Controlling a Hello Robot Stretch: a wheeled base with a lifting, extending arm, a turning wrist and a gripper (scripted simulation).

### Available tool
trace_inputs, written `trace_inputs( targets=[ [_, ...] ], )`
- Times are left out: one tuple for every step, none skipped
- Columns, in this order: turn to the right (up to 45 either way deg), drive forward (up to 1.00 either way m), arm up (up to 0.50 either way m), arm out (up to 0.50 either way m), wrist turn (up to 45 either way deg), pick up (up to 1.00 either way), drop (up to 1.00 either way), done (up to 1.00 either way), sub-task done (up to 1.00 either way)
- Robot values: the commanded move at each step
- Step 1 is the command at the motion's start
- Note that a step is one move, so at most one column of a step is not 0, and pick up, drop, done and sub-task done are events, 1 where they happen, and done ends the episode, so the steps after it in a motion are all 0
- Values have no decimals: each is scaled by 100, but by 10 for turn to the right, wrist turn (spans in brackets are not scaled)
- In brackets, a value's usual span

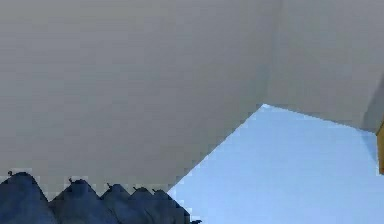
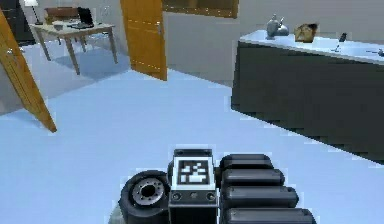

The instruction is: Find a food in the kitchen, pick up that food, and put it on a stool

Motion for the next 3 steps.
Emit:
trace_inputs(
  targets=[
    [-240, 0, 0, 0, 0, 0, 0, 0, 0],
    [450, 0, 0, 0, 0, 0, 0, 0, 0],
    [240, 0, 0, 0, 0, 0, 0, 0, 0]
  ],
)
